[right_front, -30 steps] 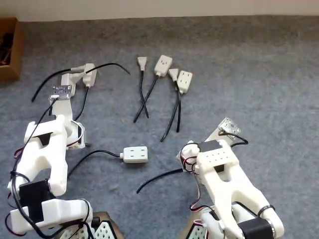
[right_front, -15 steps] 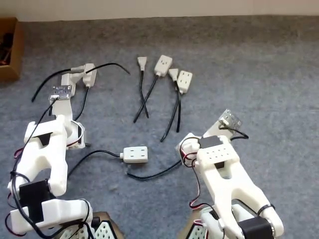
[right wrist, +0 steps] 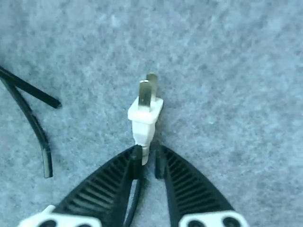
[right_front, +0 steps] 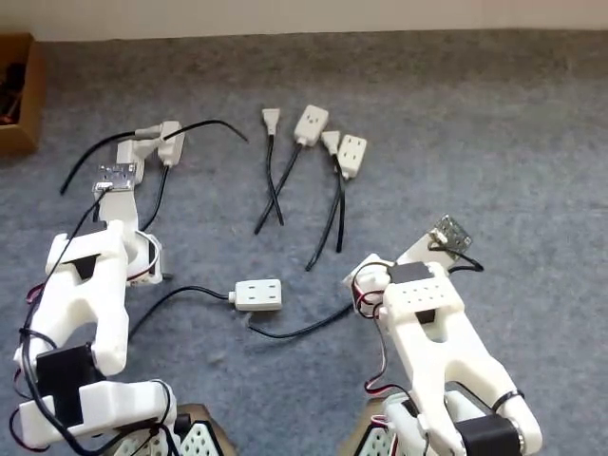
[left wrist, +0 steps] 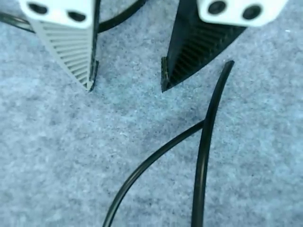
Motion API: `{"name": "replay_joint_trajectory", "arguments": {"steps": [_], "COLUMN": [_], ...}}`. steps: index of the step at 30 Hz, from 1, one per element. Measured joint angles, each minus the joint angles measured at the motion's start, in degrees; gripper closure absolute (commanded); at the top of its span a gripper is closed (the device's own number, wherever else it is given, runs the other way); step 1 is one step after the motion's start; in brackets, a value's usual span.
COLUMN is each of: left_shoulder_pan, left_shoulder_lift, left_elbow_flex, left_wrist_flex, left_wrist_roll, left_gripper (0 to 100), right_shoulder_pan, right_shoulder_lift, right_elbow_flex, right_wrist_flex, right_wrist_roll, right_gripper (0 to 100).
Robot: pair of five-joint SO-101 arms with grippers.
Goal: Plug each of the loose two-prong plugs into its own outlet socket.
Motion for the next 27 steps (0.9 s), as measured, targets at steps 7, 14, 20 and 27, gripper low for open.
{"name": "replay_joint_trajectory", "arguments": {"steps": [7, 14, 20, 27], "left_shoulder_pan": [0.0, 0.0, 0.0, 0.0], "left_shoulder_lift": [0.0, 0.0, 0.0, 0.0], "left_elbow_flex": [0.0, 0.0, 0.0, 0.0], "left_wrist_flex": [0.0, 0.0, 0.0, 0.0], "left_wrist_roll": [0.0, 0.0, 0.0, 0.0], "left_gripper": [78, 78, 78, 78], "right_shoulder_pan": [0.0, -1.7, -2.2, -1.8], "right_shoulder_lift": [-0.1, -0.1, 2.8, 11.7], "right_elbow_flex": [0.2, 0.2, -0.1, -6.6], "right_wrist_flex": [0.4, 0.5, -1.8, 1.1], "right_wrist_roll": [0.0, 0.0, 0.1, 1.2], "right_gripper": [75.2, 75.9, 75.7, 75.7]}}
